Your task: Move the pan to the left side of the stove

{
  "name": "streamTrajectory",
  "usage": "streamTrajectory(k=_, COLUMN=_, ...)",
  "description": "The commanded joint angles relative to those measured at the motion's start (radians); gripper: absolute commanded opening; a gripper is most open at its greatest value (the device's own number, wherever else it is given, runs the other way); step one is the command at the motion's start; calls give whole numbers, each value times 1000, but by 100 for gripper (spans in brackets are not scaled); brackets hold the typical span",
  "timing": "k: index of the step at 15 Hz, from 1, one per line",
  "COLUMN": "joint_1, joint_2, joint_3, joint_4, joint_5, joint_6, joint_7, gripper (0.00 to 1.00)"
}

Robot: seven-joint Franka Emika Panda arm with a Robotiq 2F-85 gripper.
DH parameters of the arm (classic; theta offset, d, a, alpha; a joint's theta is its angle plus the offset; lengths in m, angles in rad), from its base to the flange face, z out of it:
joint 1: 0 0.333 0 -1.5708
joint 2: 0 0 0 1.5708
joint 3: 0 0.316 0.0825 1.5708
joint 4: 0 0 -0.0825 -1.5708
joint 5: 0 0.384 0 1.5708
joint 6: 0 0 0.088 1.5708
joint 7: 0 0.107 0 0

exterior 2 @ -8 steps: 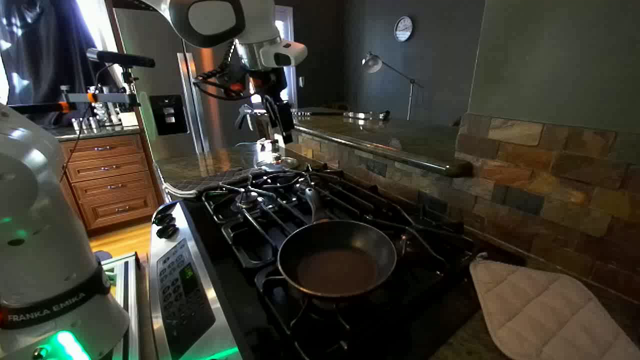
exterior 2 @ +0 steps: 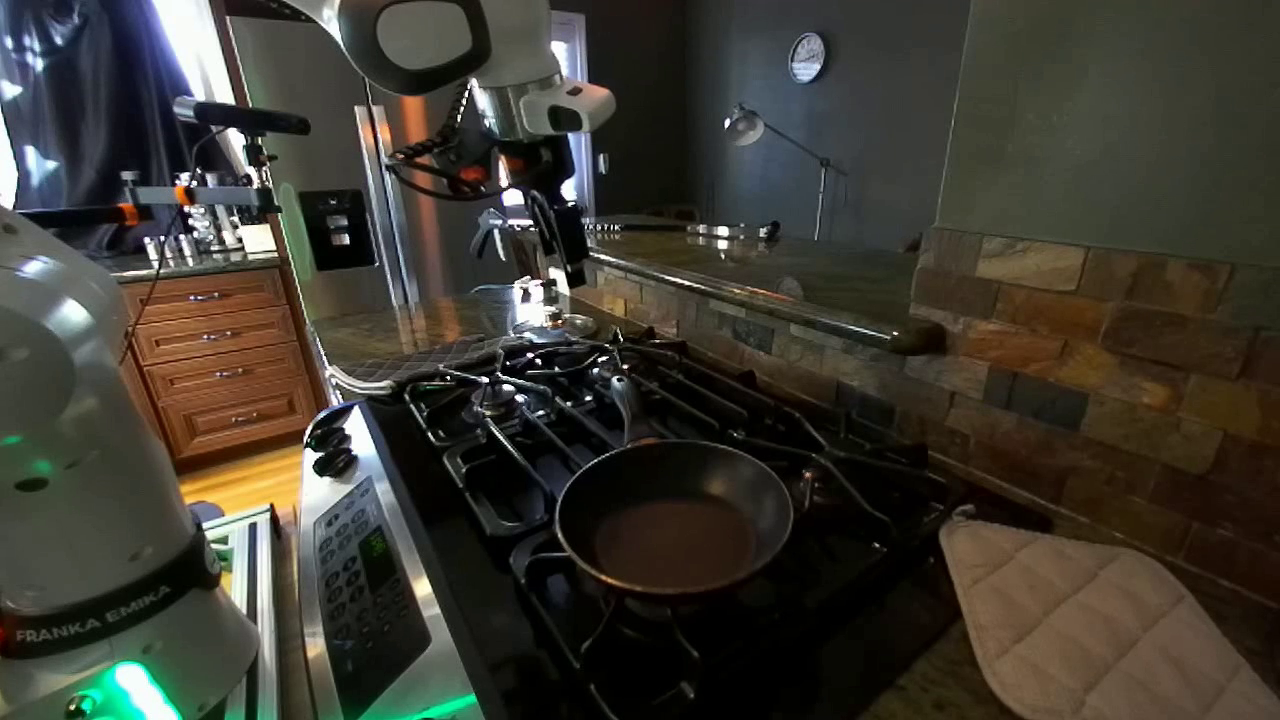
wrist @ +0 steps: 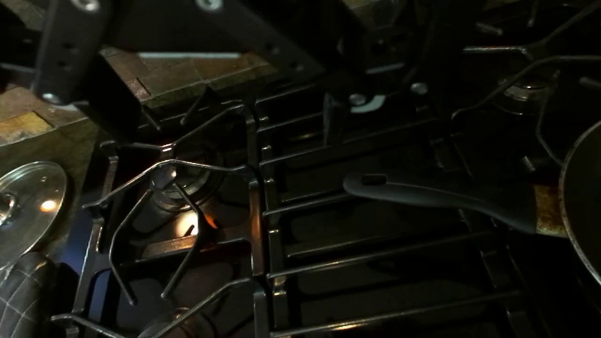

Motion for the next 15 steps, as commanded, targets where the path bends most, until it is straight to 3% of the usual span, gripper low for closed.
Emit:
streamTrajectory(k=1, joint_1=-95, joint_2=26, joint_3=21, joint_4=-9, joint_5=-47, joint_6=30, joint_7=127, gripper=100)
streamTrajectory(k=8, joint_1=-318, joint_2=93, joint_3=2, joint_4=-3, joint_5=-212, joint_6=3, joint_7=323, gripper=100)
streamTrajectory(k=15, joint_1=-447, joint_2=197, joint_3=-16, joint_4=0, joint_5=-331, joint_6=-70, joint_7=539, gripper=100)
